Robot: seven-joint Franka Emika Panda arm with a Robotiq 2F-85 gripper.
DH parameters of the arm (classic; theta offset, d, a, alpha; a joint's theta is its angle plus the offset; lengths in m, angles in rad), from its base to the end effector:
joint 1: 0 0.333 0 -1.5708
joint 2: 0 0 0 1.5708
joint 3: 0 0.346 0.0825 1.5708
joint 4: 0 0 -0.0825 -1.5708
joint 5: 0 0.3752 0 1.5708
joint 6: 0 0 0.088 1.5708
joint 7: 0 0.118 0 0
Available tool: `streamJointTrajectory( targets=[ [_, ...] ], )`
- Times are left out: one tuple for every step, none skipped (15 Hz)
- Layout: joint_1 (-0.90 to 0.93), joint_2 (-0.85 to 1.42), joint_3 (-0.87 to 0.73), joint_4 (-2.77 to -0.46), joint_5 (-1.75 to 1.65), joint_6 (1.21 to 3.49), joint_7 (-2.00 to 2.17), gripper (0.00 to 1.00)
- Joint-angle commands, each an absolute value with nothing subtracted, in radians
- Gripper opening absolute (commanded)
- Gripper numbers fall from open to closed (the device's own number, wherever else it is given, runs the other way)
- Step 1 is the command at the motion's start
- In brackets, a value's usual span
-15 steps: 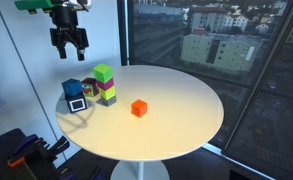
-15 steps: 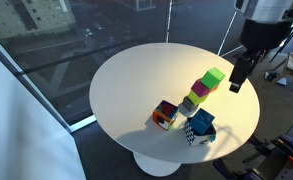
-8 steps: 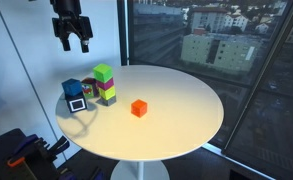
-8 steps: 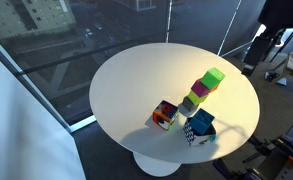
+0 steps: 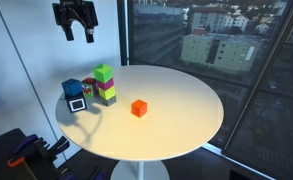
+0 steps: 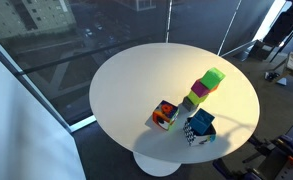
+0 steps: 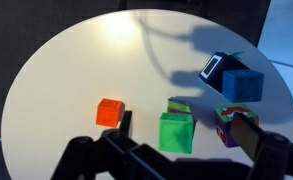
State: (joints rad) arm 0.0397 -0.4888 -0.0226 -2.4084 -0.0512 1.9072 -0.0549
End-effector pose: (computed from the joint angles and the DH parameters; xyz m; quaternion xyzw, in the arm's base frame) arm 0.3778 0.0014 0.5074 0.9987 0.0459 -0.0065 0.0187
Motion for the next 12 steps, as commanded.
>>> streamJointTrajectory(
  targets=[
    [0.023,-0.531,-0.036,-2.401,-0.035,1.892,-0.073,1.0],
    [0.02,-0.537,-0.038,-2.402,-0.034,1.894,-0.069,1.0],
    [0.018,-0.542,-0.039,-2.402,-0.033,1.895,-0.066,1.0],
    [0.016,-0.547,-0.038,-2.403,-0.032,1.898,-0.062,1.0],
    [0.016,-0.55,-0.038,-2.403,-0.031,1.898,-0.062,1.0],
    [0.017,-0.549,-0.039,-2.403,-0.025,1.897,-0.062,1.0],
    [0.015,-0.536,-0.029,-2.406,-0.043,1.905,-0.058,1.0],
    [0.015,-0.536,-0.029,-2.406,-0.04,1.905,-0.058,1.0],
    [0.015,-0.537,-0.029,-2.406,-0.038,1.905,-0.058,1.0],
    [0.015,-0.537,-0.029,-2.406,-0.038,1.905,-0.058,1.0],
    [0.015,-0.537,-0.029,-2.406,-0.038,1.905,-0.058,1.0],
    [0.015,-0.537,-0.029,-2.406,-0.038,1.905,-0.058,1.0]
  ],
)
